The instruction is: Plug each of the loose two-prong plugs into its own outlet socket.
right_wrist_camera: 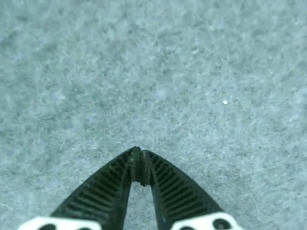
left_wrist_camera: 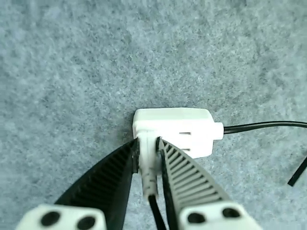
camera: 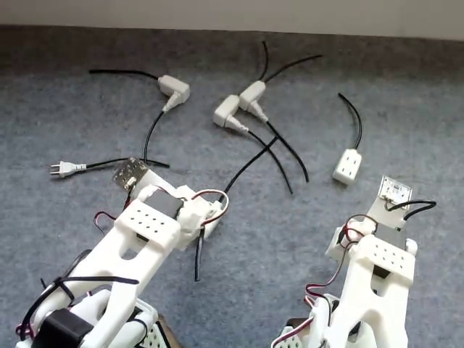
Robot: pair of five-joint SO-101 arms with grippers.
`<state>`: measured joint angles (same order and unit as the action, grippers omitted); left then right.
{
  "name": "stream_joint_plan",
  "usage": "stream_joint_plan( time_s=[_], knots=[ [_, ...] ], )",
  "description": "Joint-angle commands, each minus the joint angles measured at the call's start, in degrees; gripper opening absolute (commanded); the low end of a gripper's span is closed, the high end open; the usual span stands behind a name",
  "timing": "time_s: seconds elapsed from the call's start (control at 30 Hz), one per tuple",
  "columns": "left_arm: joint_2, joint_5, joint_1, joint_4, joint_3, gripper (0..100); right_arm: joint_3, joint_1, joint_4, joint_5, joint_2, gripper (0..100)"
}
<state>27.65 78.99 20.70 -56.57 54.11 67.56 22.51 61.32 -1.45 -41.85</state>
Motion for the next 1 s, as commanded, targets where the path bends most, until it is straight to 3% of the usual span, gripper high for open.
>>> stream_joint_plan(
  time_s=[0.0,0.17,0.33,0.57,0.8,0.97],
  knots=[
    [-0.1,-7.7,-1.0,-0.7,2.5,1,-0.3,0.3,-0.7,-0.5,-0.4,0.8],
    [0.0,-24.8,-8.7,-1.1,2.9,1,-0.3,0.3,-0.7,-0.5,-0.3,0.8],
    [0.4,-47.0,-17.9,-1.1,-0.7,1,-0.3,0.3,-0.7,-0.5,-0.3,0.8],
    [0.4,-76.0,-20.4,-1.1,-7.3,1,-0.3,0.3,-0.7,-0.5,-0.3,0.8],
    [0.4,-94.2,-20.4,-0.6,-8.8,1,-0.3,0.3,-0.7,-0.5,-0.3,0.8],
    [0.0,-96.4,-20.6,-1.0,-8.8,1,-0.3,0.3,-0.7,-0.5,-0.3,0.8]
  ],
)
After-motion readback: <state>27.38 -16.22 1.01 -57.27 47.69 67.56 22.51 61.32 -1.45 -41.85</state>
